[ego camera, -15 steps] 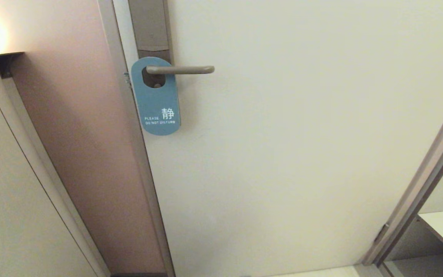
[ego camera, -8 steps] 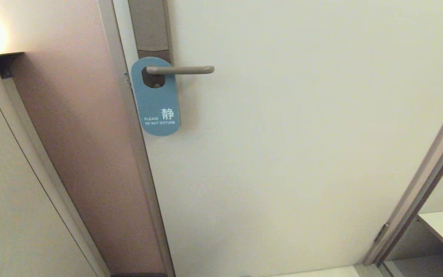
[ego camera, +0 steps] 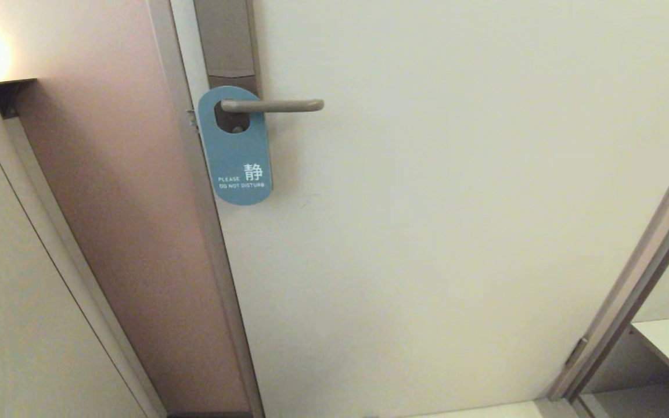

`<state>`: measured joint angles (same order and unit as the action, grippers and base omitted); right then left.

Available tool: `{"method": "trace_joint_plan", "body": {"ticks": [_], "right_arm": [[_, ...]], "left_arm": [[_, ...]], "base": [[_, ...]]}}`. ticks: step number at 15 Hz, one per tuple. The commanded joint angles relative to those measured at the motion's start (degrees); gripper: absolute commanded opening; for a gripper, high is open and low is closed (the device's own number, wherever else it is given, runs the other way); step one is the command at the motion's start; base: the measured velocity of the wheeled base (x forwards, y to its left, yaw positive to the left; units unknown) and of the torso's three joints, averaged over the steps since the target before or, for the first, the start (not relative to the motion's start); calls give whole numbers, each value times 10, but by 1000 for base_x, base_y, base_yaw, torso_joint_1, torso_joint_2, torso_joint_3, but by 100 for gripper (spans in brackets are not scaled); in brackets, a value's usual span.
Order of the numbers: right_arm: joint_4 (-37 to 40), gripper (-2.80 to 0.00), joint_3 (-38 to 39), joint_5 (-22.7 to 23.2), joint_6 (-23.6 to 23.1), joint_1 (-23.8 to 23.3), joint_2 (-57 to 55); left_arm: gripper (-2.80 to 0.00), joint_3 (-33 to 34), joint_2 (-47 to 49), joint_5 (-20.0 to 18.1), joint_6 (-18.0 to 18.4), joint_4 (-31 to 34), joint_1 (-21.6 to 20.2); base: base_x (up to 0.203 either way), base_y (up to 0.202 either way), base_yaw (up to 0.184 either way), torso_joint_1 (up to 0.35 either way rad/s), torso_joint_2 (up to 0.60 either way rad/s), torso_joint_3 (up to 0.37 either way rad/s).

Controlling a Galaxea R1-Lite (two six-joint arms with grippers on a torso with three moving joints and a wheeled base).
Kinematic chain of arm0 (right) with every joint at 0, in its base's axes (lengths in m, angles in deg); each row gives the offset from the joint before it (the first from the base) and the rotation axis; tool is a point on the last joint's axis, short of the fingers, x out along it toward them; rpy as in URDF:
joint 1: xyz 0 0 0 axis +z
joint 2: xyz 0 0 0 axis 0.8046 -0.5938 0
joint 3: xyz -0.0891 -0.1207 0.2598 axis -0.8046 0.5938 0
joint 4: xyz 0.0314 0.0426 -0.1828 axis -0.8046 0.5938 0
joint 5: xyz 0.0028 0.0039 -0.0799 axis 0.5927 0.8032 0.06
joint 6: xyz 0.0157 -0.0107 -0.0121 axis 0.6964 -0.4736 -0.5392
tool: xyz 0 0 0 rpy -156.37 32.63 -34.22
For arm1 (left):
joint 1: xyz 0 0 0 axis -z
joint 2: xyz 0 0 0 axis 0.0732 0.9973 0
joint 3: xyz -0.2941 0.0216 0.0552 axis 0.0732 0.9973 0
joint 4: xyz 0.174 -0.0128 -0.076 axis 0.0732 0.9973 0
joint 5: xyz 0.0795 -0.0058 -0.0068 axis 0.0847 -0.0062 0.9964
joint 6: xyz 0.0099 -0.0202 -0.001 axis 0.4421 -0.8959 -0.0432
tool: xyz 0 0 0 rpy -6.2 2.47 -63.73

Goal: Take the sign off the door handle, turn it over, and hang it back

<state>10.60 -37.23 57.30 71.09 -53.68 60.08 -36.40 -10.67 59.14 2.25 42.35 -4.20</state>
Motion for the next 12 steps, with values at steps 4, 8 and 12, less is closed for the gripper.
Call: {"method": "trace_joint_plan", "body": {"ticks": [4, 8, 12], "right_arm": [[0, -280, 0, 0, 0, 0, -1], [0, -280, 0, 0, 1, 0, -1], [0, -280, 0, 0, 1, -1, -1]], "left_arm": [[-280, 0, 1, 0, 0, 0, 0], [-280, 0, 1, 0, 0, 0, -1], [-280, 0, 1, 0, 0, 0, 0]], "base": [[0, 0, 0, 0, 0, 0], [0, 0, 0, 0, 0, 0], [0, 0, 0, 0, 0, 0]]}}
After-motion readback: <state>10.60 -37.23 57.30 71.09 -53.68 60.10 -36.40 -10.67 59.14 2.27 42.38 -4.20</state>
